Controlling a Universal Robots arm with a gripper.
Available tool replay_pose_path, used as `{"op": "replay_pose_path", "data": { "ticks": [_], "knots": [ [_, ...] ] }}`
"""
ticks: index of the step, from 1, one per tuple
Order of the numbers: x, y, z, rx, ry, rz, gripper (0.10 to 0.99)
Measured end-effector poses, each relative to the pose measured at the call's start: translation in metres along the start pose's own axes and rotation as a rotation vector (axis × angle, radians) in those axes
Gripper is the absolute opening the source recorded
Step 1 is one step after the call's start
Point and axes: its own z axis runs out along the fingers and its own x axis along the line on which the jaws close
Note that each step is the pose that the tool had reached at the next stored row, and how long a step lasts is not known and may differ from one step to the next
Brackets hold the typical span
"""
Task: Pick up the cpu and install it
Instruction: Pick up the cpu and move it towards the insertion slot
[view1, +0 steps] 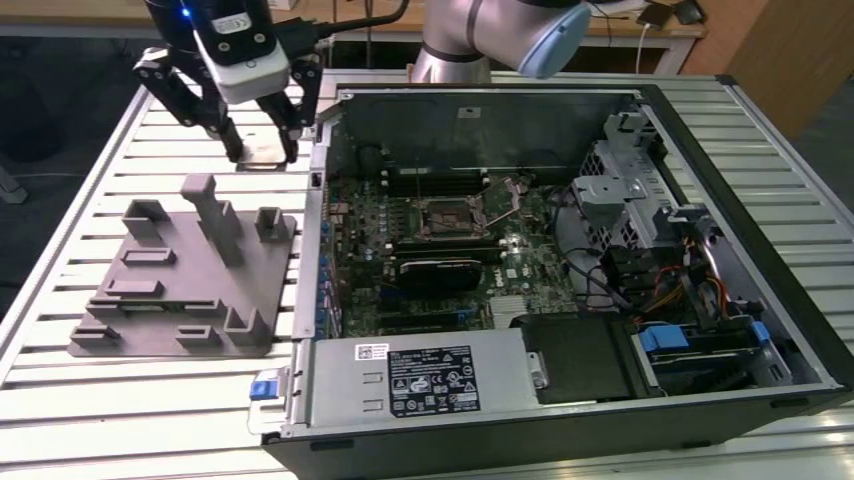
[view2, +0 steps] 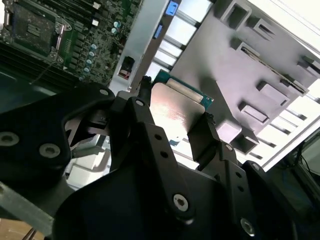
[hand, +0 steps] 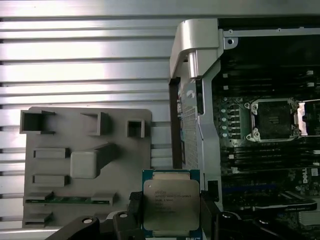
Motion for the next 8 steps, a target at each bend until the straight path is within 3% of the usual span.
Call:
{"op": "replay_pose_path", "data": {
  "ticks": [8],
  "knots": [
    [-0.0167,0.0008,0.0005,0.000,0.0000,0.000,0.541]
  ]
}}
